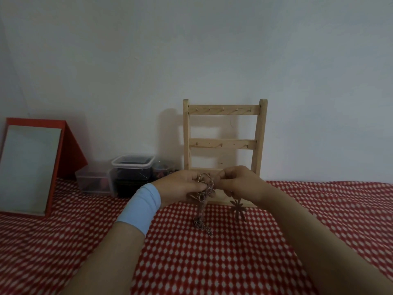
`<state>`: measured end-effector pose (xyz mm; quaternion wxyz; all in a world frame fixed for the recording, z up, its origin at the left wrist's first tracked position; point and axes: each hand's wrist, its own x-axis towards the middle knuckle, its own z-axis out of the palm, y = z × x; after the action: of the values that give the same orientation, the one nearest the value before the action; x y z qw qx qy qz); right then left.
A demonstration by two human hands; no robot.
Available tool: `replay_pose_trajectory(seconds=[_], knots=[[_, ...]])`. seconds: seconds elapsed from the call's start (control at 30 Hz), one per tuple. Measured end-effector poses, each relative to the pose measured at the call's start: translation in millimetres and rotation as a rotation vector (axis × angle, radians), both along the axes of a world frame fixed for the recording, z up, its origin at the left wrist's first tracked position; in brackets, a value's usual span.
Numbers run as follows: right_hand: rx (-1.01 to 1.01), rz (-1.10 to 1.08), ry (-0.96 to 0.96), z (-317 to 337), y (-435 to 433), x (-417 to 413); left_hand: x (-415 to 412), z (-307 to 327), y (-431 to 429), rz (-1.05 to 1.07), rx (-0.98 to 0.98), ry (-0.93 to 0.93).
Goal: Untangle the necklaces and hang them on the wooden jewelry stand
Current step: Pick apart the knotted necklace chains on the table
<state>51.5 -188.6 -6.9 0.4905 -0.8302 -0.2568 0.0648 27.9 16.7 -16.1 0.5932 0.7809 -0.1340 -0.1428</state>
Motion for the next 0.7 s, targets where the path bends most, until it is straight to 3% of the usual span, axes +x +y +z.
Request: replay_pose_trajectory(seconds=[0.1,0.3,0.4,0.6,0.7], knots=[[0.034,0.017,0.103,4.0,-0.4,-3.4,-1.6,6.3,0.0,0.059,0.112,-0.139],[-0.085,-0.010,0.064,6.3,-1.1,-6.2,-2.8,11.9,-4.3,0.176,0.266,-0.285],[-0.043,-0.024,-0.034,3.8,0.5,-3.3,-5.4,17.2,-7.8,0.194,0.323,-0.316],[-0.004,-0.030,0.053,3.9,-7.2,-2.2,-7.6,20.7,0.4,0.266,0.440,-0.362],[-0.018,-0.017,0.044,2.6,-5.7,-1.6,-10.6,23.1,2.7,0.188,0.576,-0.267]])
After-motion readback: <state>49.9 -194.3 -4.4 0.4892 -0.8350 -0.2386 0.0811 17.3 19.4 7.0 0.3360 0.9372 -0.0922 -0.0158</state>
